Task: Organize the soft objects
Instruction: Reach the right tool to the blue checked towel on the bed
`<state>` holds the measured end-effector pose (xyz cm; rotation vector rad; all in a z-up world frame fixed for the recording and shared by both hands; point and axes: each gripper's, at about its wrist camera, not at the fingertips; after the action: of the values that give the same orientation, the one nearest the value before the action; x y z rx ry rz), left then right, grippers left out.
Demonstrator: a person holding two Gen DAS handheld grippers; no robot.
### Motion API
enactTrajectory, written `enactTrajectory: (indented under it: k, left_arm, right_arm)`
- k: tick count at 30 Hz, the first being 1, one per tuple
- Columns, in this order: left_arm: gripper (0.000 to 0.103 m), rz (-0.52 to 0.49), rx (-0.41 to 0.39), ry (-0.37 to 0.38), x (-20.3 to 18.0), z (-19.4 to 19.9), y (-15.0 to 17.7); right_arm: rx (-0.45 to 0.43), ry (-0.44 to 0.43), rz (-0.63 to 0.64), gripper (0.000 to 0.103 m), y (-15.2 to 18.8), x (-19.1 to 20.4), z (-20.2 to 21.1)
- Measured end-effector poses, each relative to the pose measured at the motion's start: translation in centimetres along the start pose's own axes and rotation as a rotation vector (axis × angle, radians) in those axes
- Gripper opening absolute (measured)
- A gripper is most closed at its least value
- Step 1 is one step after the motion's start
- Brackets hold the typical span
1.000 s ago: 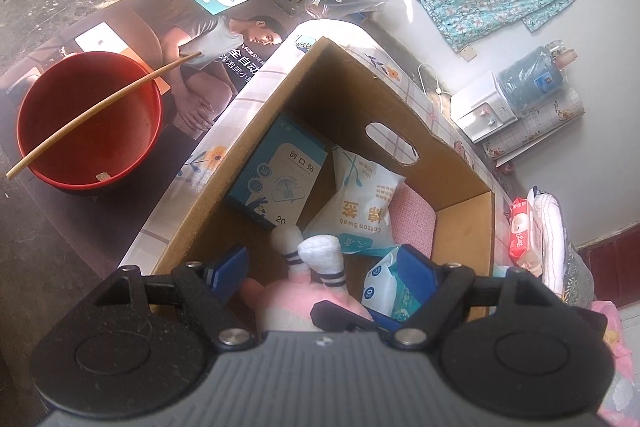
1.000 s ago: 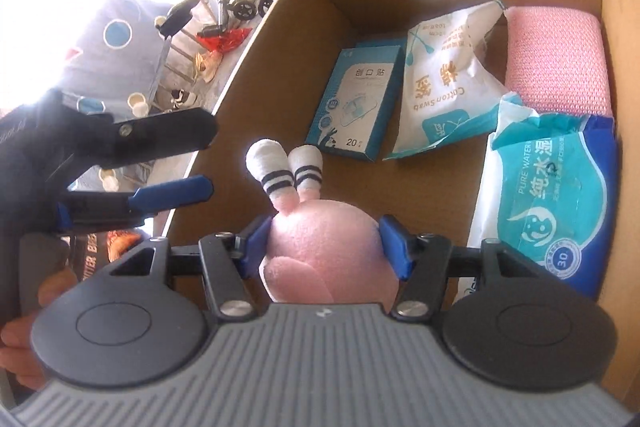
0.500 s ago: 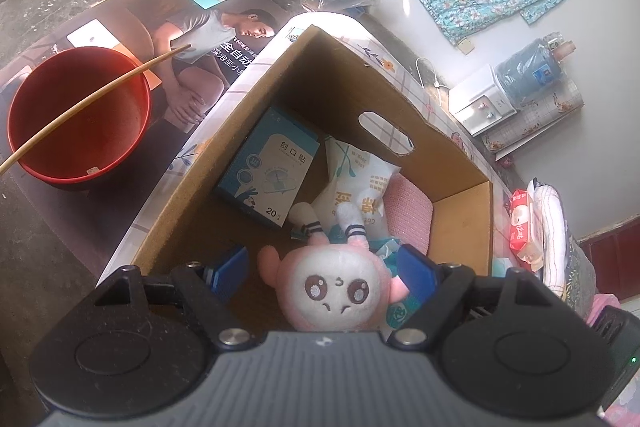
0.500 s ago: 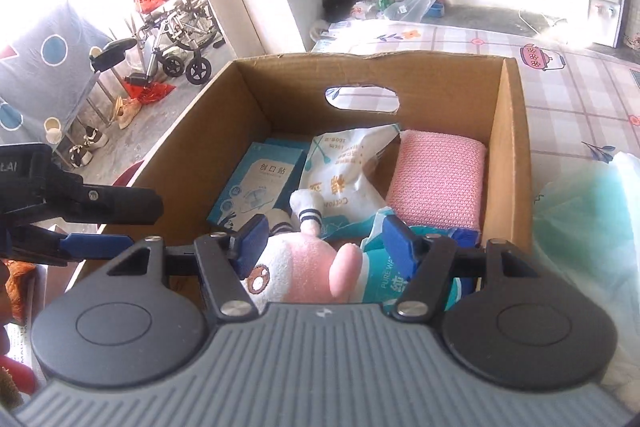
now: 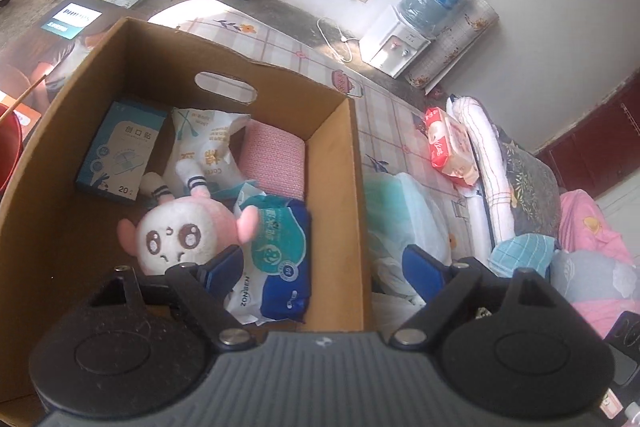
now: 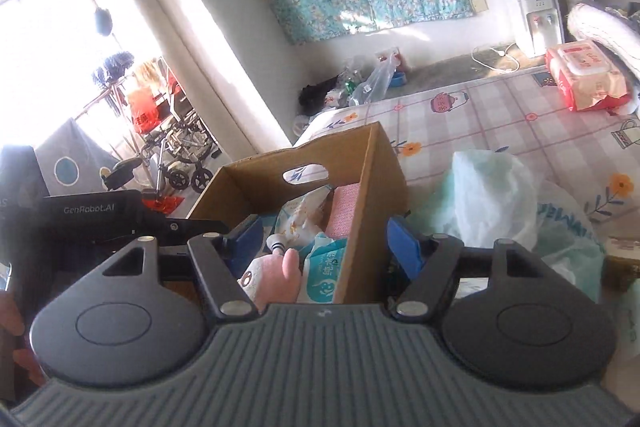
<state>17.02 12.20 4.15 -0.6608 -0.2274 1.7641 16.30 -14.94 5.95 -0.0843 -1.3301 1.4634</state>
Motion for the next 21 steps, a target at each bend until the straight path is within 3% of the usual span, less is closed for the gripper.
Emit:
enactTrajectory:
  k: [6,12,16,21]
  left_arm:
    - [0.089,-0.206,0.016,0.057,-9.7,-2.1,1.7]
    - [0.089,-0.311,0.034,0.103,-17.9,-5.3,3.3]
    - [0.089,-0.345,0.055,0.109,-20.9,-7.1,4.2]
    - [0.089,-0.368,0.059,0.099,-22.3,-7.6,4.9]
  right_arm:
    - [-0.15,0.186,-0.023,0.07,-1.8,-7.4,8.1]
    - [-0.241,0.422,-0.046,0.083,-6.1,-18.0,15.0]
    - [-0.237,0.554,-0.101,0.085,-9.4,-27.5,15.7]
    - [-0.229,0.558,-0.254,0.085,-10.9,-38.0,15.1]
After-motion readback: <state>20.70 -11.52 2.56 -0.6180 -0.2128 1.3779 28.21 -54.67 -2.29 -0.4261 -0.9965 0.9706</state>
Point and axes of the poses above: each gripper's, at about its wrist camera, not at the fingertips, and z roughly against the way its jaws point, x to its left, y to its underside, and after that the axes turned 12 degrees about -y, right-handed
